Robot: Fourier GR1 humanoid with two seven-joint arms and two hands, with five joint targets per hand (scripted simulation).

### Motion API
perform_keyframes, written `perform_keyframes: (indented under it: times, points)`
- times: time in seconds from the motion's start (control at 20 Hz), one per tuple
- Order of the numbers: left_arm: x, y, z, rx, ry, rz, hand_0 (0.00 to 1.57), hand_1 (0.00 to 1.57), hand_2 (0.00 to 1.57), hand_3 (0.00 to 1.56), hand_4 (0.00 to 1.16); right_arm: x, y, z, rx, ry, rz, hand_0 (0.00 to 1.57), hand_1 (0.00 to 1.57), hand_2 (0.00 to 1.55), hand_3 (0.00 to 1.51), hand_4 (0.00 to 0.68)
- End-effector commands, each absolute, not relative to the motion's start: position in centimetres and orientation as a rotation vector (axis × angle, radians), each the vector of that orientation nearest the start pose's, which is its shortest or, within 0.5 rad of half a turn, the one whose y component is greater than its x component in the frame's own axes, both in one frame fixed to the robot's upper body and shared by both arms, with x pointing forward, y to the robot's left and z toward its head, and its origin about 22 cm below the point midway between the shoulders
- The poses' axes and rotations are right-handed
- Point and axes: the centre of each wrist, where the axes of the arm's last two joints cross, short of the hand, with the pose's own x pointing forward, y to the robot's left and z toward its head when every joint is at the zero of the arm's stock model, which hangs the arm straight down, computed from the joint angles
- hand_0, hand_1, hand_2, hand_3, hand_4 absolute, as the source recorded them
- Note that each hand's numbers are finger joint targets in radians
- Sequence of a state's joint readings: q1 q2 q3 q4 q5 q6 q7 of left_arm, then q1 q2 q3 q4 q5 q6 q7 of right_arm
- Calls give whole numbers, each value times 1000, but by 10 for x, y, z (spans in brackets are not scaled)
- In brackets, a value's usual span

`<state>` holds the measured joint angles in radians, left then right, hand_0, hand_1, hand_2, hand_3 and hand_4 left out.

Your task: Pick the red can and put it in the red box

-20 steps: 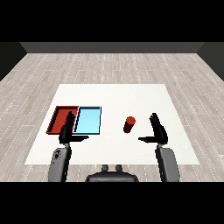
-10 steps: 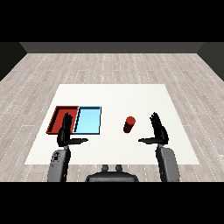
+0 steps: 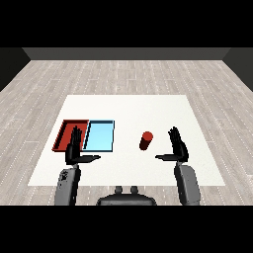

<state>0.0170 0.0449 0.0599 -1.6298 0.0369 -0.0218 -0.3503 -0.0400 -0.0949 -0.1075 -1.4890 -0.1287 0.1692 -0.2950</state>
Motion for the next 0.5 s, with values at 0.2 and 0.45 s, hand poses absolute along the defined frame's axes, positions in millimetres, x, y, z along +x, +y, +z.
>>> perform_keyframes:
  times: [0.2,0.45]
  points:
    - [245,252,7,76,-1970,6,0,0,0,0,0,267,-273,-12,120,-1832,7,0,0,0,0,0]
    - [227,251,7,52,-1974,21,0,0,0,0,0,276,-262,-25,153,-1806,-32,0,0,0,0,0]
